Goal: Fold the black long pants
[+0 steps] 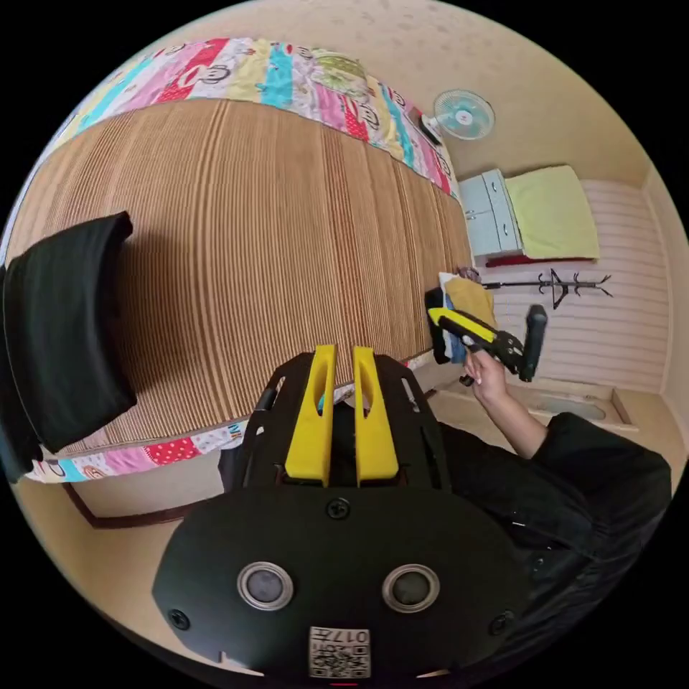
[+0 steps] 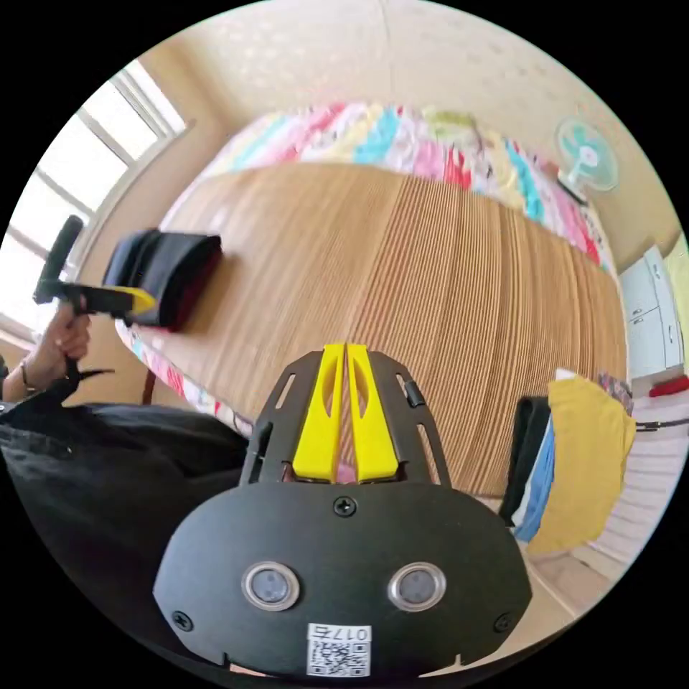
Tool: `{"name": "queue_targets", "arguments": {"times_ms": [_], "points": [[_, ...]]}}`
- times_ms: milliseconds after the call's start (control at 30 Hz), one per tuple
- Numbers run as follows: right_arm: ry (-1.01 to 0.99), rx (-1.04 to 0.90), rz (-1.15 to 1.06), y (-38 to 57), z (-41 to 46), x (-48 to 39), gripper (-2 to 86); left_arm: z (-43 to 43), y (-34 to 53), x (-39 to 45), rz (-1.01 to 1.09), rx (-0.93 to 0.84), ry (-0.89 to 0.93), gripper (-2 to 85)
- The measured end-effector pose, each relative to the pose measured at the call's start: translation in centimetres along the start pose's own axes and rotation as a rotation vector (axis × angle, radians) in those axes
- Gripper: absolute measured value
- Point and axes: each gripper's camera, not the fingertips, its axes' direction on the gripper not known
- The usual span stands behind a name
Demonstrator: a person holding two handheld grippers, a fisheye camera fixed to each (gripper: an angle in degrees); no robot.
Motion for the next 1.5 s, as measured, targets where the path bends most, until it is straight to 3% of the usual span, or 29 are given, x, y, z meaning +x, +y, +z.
{"name": "queue_targets", "arguments": {"times_ms": [67,267,400,500,633,733,967,1167,1200,1300,1367,1500], "points": [[-0.025,0.138,0.058,0.4,-2.6,-1.7,0.7,-2.4,0.8,-3.4,-0.084,0.055,0.023,5.3],[-0.412,0.017,0.218,5.2,1.6,-0.5,0.5,-11.5,4.0,-13.3,-0.398,0.316,0.015,8.7],[-0.452,-0.011,0.324,8.7,3.0,-0.2,0.6,-17.2,4.7,-16.8,-0.526,0.438,-0.034,11.2],[-0.427,-0.038,0.428,10.8,3.4,-0.5,0.4,-18.9,2.9,-17.9,-0.544,0.397,-0.089,11.5],[-0.47,-0.015,0.545,12.9,3.6,-1.3,0.4,-15.9,-0.2,-20.1,-0.584,0.18,-0.061,10.9],[-0.501,-0.005,0.603,14.2,3.4,-2.0,0.3,-16.3,0.3,-19.9,-0.641,0.185,-0.11,6.4],[-0.528,0.009,0.686,17.6,3.1,-2.1,0.3,-18.9,1.7,-19.0,-0.561,0.154,-0.017,0.7],[-0.597,0.045,0.721,18.1,4.0,0.0,0.3,-23.4,4.1,-15.3,-0.38,0.296,0.372,-0.8],[-0.607,0.048,0.715,17.8,4.2,0.2,0.3,-24.2,4.4,-14.0,-0.325,0.34,0.474,-0.9],[-0.675,0.062,0.645,15.7,4.6,1.1,0.3,-26.2,3.6,-8.9,-0.023,0.538,1.002,-1.0],[-0.716,0.067,0.544,13.2,4.4,1.2,0.2,-27.9,2.7,-5.4,0.025,0.582,1.005,-0.9],[-0.737,0.041,0.407,10.1,4.1,1.2,0.3,-30.6,0.2,0.7,-0.088,0.525,0.592,-0.3]]}}
